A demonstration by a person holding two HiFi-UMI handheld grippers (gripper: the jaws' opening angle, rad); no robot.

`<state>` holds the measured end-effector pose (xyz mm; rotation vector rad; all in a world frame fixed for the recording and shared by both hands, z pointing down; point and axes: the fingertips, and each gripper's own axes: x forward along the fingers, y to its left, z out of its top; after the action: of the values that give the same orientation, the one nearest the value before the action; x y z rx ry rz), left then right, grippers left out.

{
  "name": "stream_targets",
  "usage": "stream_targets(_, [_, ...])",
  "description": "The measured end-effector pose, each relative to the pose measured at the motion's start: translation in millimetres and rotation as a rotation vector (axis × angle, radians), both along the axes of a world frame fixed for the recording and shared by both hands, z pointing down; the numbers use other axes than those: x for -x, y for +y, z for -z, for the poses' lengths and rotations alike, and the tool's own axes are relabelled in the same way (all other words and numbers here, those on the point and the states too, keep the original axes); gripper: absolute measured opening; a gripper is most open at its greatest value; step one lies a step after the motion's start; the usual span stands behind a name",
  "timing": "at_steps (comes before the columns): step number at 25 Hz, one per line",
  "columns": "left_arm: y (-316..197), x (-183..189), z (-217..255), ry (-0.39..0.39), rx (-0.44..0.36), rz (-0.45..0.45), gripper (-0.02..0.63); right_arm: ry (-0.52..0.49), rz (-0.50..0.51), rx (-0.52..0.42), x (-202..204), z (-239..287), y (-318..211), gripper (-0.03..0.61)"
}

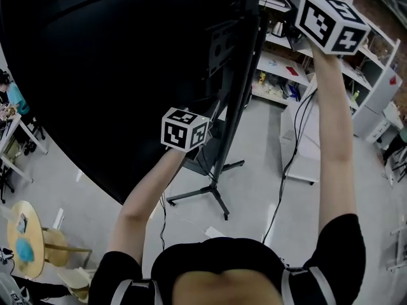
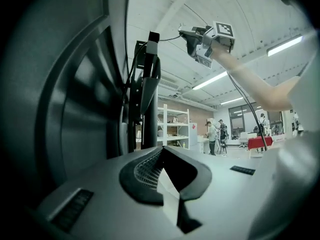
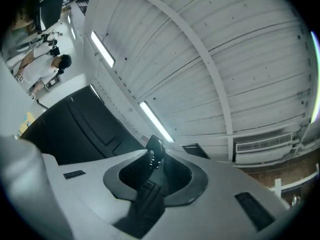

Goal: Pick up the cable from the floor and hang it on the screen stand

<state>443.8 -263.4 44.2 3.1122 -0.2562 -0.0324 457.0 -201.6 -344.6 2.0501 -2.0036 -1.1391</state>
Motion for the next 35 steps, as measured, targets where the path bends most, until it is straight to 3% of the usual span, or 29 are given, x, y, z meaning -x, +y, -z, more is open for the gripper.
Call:
stream_targets(5, [18,-3,-11,0.0,-0.001,-0.024,0.006,-0.016,-0.102,0.02,-41,-30,24,0.097])
stream_targets(9, [38,-7,-34,-0.026,-0.013,-0.055,0.006,-0.062,-0.128,0.051,-64,-72,34,0.097])
stream_targets(15, [58,-3,-62,-0.044,-0.017,-0.065,0.006,-0.074,-0.124,0.108,-67,-137,35,0.097])
stream_targets(20, [73,9,-77,-0.051,-0.016,-0.054,0.006,-0.144,-0.098,0.148,-66,-183,30,0.097])
stream_targets(28, [80,29,-93,-0.056,0.006,-0.026,0.006,-0.337,-0.035,0.174,-72,-250,0,0.102])
stream_targets(35, [73,41,-106,-0.083,0.007,0.01,0.006,-0.754,0.232,0.028,-83,-288,-9,0.107])
